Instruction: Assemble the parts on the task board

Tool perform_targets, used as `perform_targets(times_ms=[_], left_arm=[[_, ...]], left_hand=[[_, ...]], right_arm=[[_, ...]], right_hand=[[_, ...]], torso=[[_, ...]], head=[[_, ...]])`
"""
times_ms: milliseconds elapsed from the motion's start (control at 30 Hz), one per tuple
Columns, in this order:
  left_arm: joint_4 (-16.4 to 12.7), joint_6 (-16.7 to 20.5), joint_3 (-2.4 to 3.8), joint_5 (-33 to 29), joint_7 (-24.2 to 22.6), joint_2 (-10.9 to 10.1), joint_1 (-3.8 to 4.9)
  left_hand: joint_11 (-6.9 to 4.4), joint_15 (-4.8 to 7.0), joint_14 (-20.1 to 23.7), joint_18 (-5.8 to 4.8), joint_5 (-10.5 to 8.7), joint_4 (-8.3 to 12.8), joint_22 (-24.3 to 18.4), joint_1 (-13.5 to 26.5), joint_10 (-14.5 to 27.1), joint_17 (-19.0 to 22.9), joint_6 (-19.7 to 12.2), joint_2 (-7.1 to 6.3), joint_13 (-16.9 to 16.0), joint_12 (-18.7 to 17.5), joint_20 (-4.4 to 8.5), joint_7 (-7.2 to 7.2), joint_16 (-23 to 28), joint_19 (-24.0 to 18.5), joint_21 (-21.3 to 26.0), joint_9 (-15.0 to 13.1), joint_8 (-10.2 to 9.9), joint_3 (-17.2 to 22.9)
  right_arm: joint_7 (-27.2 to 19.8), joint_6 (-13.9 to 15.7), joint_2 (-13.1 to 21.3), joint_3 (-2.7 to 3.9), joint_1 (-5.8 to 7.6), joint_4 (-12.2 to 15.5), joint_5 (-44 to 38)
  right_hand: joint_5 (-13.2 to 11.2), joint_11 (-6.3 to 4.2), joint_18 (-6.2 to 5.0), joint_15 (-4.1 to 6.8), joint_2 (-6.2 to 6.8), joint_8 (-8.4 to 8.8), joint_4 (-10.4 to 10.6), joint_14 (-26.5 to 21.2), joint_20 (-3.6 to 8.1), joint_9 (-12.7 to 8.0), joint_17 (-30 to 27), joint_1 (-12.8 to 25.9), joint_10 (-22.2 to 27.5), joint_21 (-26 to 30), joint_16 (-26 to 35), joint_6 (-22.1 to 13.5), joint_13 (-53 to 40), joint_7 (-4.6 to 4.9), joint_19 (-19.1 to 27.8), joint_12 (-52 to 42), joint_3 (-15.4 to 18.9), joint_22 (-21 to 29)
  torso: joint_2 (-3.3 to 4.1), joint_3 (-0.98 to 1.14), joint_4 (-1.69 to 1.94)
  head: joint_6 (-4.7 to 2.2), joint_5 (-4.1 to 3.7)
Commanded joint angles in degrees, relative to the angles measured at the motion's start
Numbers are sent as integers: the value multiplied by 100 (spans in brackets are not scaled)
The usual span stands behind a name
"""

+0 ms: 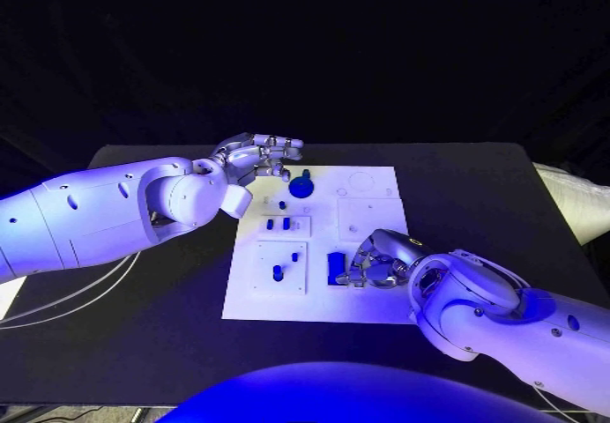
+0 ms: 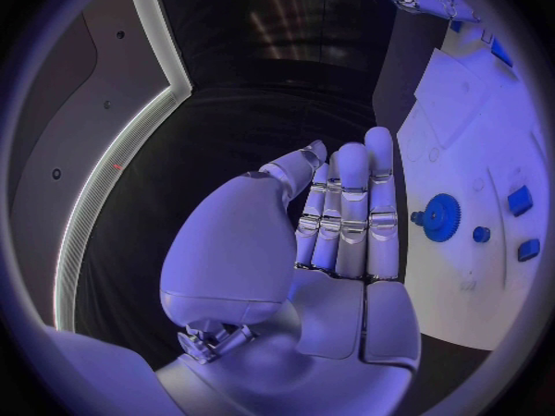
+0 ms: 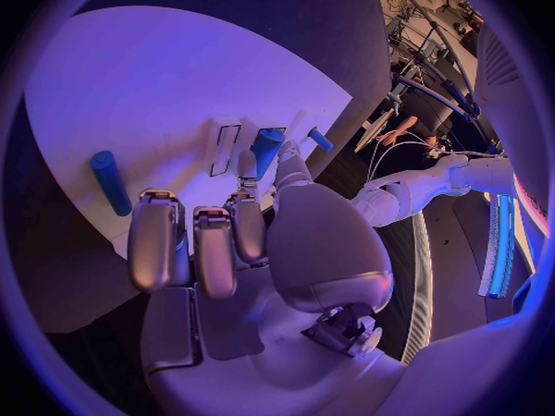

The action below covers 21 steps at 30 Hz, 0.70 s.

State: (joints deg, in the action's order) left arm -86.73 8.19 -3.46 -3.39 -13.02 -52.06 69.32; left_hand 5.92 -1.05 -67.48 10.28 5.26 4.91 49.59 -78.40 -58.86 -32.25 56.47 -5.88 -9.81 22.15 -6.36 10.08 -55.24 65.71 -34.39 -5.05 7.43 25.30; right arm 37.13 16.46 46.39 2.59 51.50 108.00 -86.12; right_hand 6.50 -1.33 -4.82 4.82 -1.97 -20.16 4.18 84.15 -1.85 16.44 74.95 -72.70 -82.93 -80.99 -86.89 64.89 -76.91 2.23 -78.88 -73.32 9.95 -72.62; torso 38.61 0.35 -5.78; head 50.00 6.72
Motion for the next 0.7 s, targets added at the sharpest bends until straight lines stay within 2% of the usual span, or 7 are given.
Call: perform_targets(times_ms=[33, 233, 333, 467, 600, 700], left_arm=[[-8, -109, 3, 12, -17, 3, 1], [-8, -110, 3, 12, -18, 2, 1], [-6, -110, 3, 12, -19, -4, 1], [-1, -108, 2, 12, -16, -18, 1], [8, -108, -1, 12, -15, -23, 0], [16, -109, -5, 12, -18, -20, 0]], left_hand=[[-7, 3, 54, 18, 38, 7, -6, -3, 38, 9, -53, 47, -6, 39, -31, 1, -40, -9, 18, 6, 19, -27], [-7, 3, 54, 18, 38, 7, -6, -3, 38, 9, -53, 47, -6, 39, -31, 1, -40, -9, 18, 6, 19, -27], [-7, 3, 54, 18, 38, 7, -6, -3, 38, 9, -53, 47, -6, 39, -31, 1, -40, -9, 18, 6, 19, -27], [-7, 3, 54, 18, 38, 7, -6, -3, 38, 9, -53, 47, -6, 39, -31, 1, -40, -9, 18, 6, 19, -27], [-7, 3, 58, 19, 39, 12, -7, -9, 43, 14, -54, 50, -6, 47, -31, 1, -41, -10, 21, 7, 23, -26], [-6, 3, 59, 19, 38, 12, -7, -8, 44, 14, -55, 48, -6, 48, -31, 1, -41, -10, 21, 7, 24, -27]], right_arm=[[-68, -77, -47, -1, -10, -63, -107], [-77, 6, -59, -1, -15, -90, -89], [-151, 158, 61, 0, -16, 10, -44], [-414, 450, 383, 12, -14, 269, 196], [-893, 712, 808, 30, 30, 509, 567], [-1058, 738, 1094, 40, 101, 551, 558]], right_hand=[[-39, -58, 100, 40, -324, -13, -5, 479, 40, 7, 966, -314, -15, 13, -25, -33, 47, -7, -9, 5, -34, -8], [-28, -51, 100, 35, -373, -6, 51, 478, 39, 9, 964, -218, -23, 14, -23, -35, 38, 2, -10, 6, -42, -10], [98, -35, 100, 23, -309, 5, 144, 475, 32, 11, 950, -42, -12, 17, -15, -47, 56, 19, -8, 43, 31, -7], [360, 0, 94, -3, -192, 53, 271, 464, 13, 3, 895, 166, 59, 37, 16, -119, 160, 61, 13, 201, 158, 21], [557, 122, 72, -97, -204, 310, 231, 446, -50, -90, 815, 26, 217, 111, 65, -455, 347, 208, 98, 482, 132, 138], [624, 177, 62, -143, -255, 496, 110, 439, -104, -159, 783, -219, 287, 141, 86, -603, 422, 284, 130, 604, 34, 177]], torso=[[1, -2, 9], [-2, 1, 10], [-9, -5, 0], [-12, -3, -15], [-27, -6, -27], [-42, -8, -50]], head=[[0, -6], [0, -7], [0, -5], [0, -4], [-1, -40], [-9, -62]])
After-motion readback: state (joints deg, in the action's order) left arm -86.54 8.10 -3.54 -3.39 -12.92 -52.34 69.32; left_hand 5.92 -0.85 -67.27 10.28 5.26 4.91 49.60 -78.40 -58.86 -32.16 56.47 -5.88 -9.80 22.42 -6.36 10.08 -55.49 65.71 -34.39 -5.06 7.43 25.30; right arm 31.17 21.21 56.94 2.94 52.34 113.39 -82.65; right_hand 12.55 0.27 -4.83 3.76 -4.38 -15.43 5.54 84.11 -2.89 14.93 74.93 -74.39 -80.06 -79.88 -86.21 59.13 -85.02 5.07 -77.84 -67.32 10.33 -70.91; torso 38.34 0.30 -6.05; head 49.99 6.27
